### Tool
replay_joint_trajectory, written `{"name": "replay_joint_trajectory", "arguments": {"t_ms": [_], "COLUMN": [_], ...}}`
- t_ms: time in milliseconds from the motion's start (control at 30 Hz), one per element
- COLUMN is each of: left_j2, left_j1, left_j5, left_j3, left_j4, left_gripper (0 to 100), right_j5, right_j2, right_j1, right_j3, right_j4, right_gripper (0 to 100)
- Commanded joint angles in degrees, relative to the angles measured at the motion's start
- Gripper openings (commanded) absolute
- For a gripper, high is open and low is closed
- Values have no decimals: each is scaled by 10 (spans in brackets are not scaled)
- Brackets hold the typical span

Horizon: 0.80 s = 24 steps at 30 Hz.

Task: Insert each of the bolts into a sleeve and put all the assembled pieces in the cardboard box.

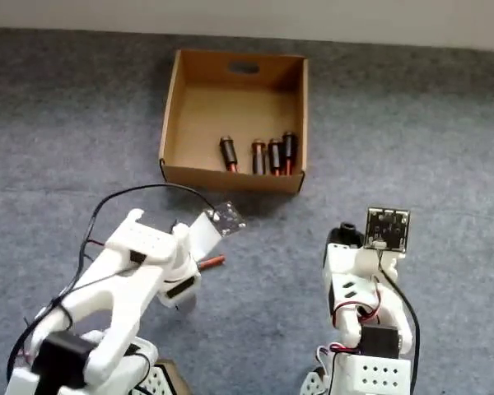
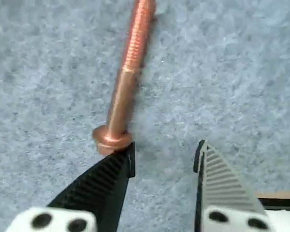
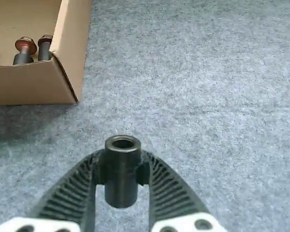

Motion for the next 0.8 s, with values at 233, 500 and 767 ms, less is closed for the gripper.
{"name": "replay_joint_trajectory", "arguments": {"t_ms": [233, 500, 767], "left_j2": [36, 33, 29], "left_j1": [-99, -96, -35], "left_j5": [6, 86, 164], "left_j3": [-134, -160, -160], "left_j4": [-22, -22, 72], "left_gripper": [189, 189, 185], "right_j5": [-6, -6, -6], "right_j2": [-8, -8, -8], "right_j1": [3, 3, 3], "right_j3": [-4, -4, -4], "right_j4": [-4, -4, -4], "right_gripper": [5, 5, 5]}}
